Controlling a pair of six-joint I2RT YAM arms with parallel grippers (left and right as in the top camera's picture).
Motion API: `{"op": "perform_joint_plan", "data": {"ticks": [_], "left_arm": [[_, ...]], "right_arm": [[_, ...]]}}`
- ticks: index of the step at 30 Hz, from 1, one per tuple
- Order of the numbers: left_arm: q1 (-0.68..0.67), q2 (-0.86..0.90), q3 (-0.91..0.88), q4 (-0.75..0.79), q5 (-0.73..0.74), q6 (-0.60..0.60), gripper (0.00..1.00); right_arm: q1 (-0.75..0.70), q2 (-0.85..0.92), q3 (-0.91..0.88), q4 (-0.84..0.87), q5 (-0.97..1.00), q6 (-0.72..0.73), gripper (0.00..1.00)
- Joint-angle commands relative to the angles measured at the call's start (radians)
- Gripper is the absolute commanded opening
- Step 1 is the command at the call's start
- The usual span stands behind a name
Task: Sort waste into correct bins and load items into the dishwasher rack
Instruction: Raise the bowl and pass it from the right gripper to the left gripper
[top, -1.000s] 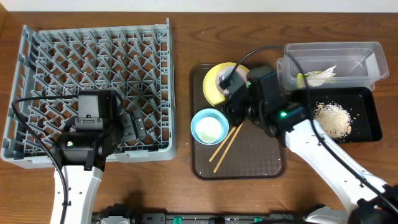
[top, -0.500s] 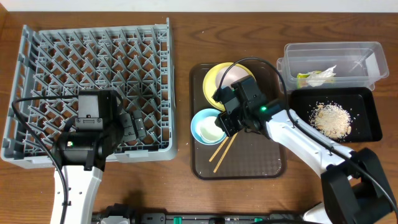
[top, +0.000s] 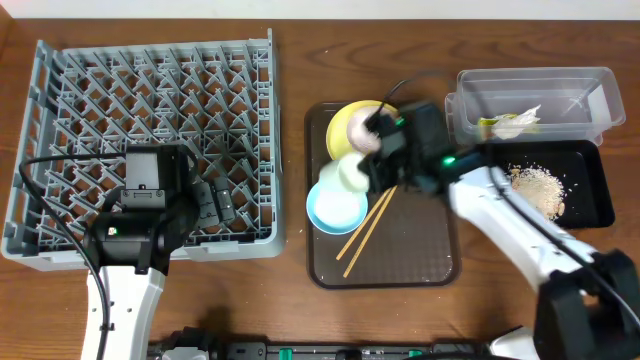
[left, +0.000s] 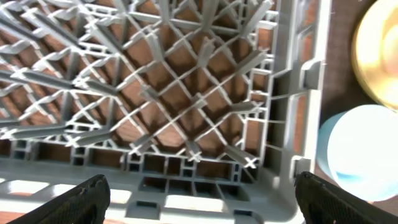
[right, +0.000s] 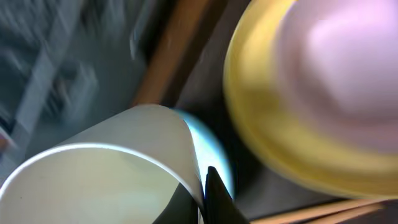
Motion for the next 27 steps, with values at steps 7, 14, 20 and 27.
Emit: {"op": "perform_joint_plan", "data": {"ticks": [7,14,20,27], "left_arm": [[0.004,0.031,0.019,0.193,0.491,-0.134,0.96],[0.001,0.187,0.019,0.487,1.018,-0.338,0.96],[-0.011,0.327,0.019,0.672,1.286,-0.431,0.96],[-0.102,0.395,0.019,0.9,1.362,-0.586,0.96]], "right_arm": [[-0.193,-0.021,0.045,0.11,-0.602,0.111,0.01],[-0.165,0.002,0.045,0.229,-0.792,0.153,0.01],[-0.162,0.002,0.045,0.425,-0.892,0.254,0.01],[-0.141,0.002,0.045,0.467,-0.892,0.286,0.01]]}}
